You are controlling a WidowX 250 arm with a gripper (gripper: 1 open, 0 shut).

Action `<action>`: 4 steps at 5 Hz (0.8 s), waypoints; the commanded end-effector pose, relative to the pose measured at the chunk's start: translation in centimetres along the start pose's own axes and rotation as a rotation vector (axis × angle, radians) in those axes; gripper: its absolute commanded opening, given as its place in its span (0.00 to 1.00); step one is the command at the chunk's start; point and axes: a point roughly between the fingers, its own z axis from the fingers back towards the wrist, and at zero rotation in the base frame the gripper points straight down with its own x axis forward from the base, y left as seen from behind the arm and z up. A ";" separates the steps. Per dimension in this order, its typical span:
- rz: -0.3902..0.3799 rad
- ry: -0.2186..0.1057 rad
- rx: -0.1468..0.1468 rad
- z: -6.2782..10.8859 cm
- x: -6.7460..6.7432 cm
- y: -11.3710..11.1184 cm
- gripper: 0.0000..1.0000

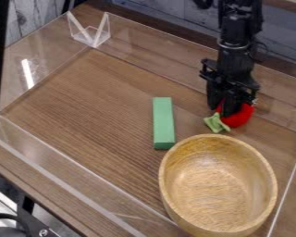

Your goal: Move the red object to the right side of the table

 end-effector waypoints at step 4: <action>0.179 -0.215 0.050 9.7 -0.4 1.9 1.00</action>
